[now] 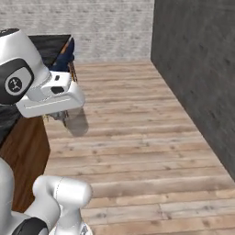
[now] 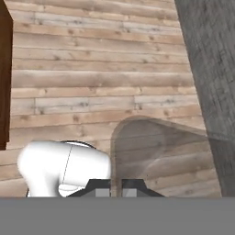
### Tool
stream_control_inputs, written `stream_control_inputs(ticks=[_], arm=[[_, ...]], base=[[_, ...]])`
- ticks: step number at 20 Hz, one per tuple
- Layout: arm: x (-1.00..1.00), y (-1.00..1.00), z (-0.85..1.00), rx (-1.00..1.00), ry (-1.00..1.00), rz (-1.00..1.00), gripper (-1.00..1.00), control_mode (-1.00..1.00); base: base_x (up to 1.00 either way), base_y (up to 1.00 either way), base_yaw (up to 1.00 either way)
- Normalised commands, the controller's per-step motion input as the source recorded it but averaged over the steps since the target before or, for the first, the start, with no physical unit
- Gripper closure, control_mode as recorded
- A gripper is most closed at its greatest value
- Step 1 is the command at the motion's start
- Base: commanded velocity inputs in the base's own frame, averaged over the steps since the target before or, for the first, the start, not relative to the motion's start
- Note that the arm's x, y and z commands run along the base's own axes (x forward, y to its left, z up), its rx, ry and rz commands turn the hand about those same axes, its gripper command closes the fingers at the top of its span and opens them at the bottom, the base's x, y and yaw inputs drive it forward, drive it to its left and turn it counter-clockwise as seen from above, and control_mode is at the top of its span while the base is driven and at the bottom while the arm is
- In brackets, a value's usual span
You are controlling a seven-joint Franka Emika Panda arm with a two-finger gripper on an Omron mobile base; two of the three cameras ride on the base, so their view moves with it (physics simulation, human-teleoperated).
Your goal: There is a bowl on the dining counter. Grab a lemon wedge from the fridge and place it in the bowl. Then get the liquor bottle and glass cup from the cabinet and place them next to the bowl.
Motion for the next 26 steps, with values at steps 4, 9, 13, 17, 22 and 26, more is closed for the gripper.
stream_control_inputs(ticks=[4,9,13,17,22,26], arm=[[0.0,0.0,0.0,0.0,0.0,0.0,1.0,1.0],[0.0,0.0,0.0,0.0,0.0,0.0,1.0,1.0],[0.0,0.0,0.0,0.0,0.0,0.0,1.0,1.0],[0.0,0.0,0.0,0.0,0.0,0.0,1.0,1.0],[0.0,0.0,0.0,0.0,0.0,0.0,1.0,1.0],[0.0,0.0,0.0,0.0,0.0,0.0,1.0,1.0]], base=[[1.0,-0.64,0.44],[1.0,-0.65,0.43],[1.0,-0.63,0.38],[1.0,-0.58,0.31],[1.0,-0.49,0.25],[1.0,-0.48,0.24]])
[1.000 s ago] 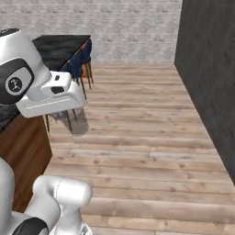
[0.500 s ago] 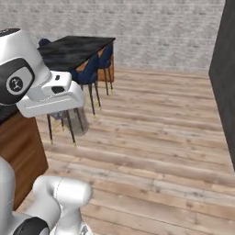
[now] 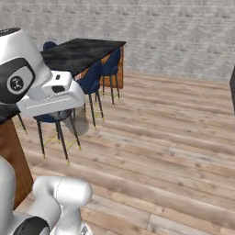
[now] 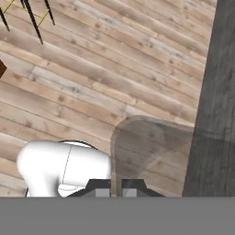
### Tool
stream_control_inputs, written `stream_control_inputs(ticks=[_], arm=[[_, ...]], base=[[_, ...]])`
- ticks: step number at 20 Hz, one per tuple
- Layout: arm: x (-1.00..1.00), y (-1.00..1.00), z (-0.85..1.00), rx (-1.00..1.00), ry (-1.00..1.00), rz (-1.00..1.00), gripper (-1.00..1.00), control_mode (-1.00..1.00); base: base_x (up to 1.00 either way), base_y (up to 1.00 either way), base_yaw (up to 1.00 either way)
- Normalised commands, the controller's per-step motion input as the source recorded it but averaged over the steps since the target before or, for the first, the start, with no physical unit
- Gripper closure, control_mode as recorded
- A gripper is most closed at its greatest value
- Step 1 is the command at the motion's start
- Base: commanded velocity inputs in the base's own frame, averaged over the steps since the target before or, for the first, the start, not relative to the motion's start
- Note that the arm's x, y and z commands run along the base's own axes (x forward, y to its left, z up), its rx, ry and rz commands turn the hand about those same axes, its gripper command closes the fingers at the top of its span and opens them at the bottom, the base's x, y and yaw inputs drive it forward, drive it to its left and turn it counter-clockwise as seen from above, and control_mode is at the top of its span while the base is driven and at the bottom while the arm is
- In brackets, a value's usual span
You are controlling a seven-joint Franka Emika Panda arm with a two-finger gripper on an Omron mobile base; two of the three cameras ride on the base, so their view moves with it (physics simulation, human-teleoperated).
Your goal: There is a bowl on the dining counter. Grab a lemon wedge from the fridge and place it in the bowl. Then get the liquor bottle and glass cup from the cabinet and place them next to the bowl.
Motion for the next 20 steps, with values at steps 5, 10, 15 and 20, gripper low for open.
stream_control_inputs(ticks=[5,10,15,20], arm=[[0.0,0.0,0.0,0.0,0.0,0.0,1.0,1.0],[0.0,0.0,0.0,0.0,0.0,0.0,1.0,1.0],[0.0,0.0,0.0,0.0,0.0,0.0,1.0,1.0],[0.0,0.0,0.0,0.0,0.0,0.0,1.0,1.0]], base=[[1.0,-0.51,0.24],[1.0,-0.64,0.25],[1.0,-0.71,0.23],[1.0,-0.76,0.22]])
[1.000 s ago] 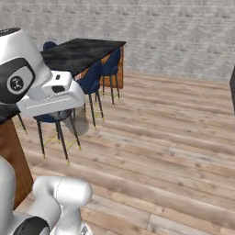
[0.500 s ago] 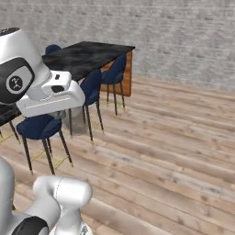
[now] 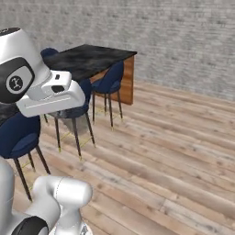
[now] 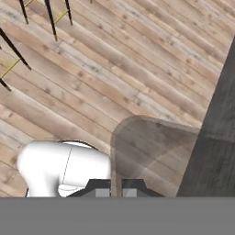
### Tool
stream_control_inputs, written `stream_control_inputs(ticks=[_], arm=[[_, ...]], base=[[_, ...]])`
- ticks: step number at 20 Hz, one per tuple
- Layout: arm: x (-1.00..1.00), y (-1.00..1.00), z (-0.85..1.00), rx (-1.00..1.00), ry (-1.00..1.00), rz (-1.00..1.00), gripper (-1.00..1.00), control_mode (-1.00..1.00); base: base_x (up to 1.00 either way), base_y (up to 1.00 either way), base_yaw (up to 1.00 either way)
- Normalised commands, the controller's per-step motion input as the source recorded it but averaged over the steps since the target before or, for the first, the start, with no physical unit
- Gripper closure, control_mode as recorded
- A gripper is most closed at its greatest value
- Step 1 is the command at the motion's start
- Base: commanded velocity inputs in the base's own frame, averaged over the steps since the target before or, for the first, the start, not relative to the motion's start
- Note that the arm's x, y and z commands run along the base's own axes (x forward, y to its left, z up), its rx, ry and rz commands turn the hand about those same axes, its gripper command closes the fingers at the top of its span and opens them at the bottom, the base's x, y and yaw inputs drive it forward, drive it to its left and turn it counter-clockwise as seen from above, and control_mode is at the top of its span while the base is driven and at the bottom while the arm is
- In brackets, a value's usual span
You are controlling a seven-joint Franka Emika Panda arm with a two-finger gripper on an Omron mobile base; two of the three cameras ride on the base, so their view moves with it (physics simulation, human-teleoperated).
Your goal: There is a bowl on the dining counter. Grab a lemon wedge from the fridge and place it in the bowl. Then get the liquor bottle and glass cup from the cabinet and place them next to the bowl.
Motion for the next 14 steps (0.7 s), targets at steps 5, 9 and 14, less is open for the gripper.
stream_control_inputs(ticks=[5,9,14], arm=[[0.0,0.0,0.0,0.0,0.0,0.0,1.0,1.0],[0.0,0.0,0.0,0.0,0.0,0.0,1.0,1.0],[0.0,0.0,0.0,0.0,0.0,0.0,1.0,1.0]], base=[[1.0,-0.89,0.16],[1.0,-0.89,0.08],[1.0,-0.84,0.06]])
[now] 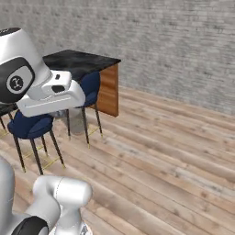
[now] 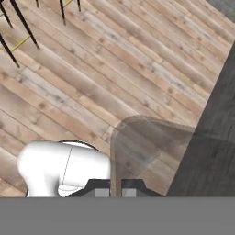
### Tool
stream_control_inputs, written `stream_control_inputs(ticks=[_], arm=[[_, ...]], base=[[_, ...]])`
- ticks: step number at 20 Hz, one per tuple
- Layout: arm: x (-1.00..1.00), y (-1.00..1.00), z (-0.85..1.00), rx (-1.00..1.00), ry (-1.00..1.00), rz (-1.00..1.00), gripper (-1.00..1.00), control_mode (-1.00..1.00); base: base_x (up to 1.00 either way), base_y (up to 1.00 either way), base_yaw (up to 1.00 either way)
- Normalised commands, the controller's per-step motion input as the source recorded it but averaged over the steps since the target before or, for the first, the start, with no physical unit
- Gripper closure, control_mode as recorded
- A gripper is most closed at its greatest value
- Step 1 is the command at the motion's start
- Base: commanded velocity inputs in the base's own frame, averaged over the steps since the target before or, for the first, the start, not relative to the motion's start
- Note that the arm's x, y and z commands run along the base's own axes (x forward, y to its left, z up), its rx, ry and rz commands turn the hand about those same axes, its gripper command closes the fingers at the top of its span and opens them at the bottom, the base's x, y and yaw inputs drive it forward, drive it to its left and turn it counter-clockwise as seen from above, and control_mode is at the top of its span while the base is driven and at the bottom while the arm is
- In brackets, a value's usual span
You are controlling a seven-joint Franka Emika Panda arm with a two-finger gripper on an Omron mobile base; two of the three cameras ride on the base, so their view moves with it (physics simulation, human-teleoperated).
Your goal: There is a bowl on the dining counter. Grab a lemon wedge from the fridge and place it in the bowl. Then get the liquor bottle and glass cup from the cabinet and place them next to the bowl.
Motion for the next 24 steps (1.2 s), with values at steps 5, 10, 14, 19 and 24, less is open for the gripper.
stream_control_inputs(ticks=[5,10,14,19,24], arm=[[0.0,0.0,0.0,0.0,0.0,0.0,1.0,1.0],[0.0,0.0,0.0,0.0,0.0,0.0,1.0,1.0],[0.0,0.0,0.0,0.0,0.0,0.0,1.0,1.0],[0.0,0.0,0.0,0.0,0.0,0.0,1.0,1.0],[0.0,0.0,0.0,0.0,0.0,0.0,1.0,1.0]], base=[[1.0,-0.8,0.11],[1.0,-0.87,0.15],[1.0,-0.86,0.18],[1.0,-0.84,0.24],[1.0,-0.78,0.29]])
